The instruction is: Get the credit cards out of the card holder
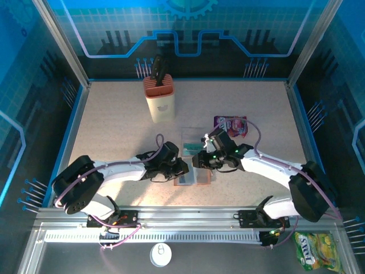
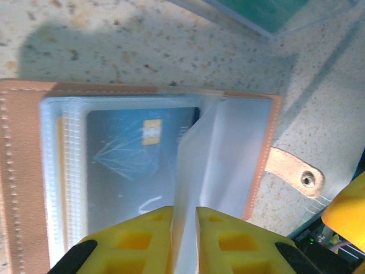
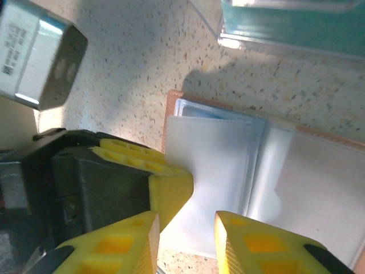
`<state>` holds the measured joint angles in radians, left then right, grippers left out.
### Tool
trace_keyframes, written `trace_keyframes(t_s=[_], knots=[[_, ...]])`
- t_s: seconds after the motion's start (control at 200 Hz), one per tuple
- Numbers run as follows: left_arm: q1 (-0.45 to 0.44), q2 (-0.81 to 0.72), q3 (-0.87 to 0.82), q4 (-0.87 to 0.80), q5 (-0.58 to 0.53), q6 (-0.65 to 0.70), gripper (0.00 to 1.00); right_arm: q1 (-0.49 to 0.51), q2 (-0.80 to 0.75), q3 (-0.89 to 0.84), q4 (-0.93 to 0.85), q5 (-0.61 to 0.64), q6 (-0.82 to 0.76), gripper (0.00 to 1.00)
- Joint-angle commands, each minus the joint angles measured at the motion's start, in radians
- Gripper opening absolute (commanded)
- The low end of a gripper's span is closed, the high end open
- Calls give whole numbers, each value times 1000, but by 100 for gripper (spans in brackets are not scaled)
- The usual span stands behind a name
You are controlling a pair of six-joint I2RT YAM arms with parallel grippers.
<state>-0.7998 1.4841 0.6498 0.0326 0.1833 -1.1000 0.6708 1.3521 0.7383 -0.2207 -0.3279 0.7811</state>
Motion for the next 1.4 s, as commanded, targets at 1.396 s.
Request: trace_keyframes(t_s=[1.396], knots=[[-26, 61, 113, -14, 3, 44, 26, -81, -142, -93, -30, -19, 11, 32]])
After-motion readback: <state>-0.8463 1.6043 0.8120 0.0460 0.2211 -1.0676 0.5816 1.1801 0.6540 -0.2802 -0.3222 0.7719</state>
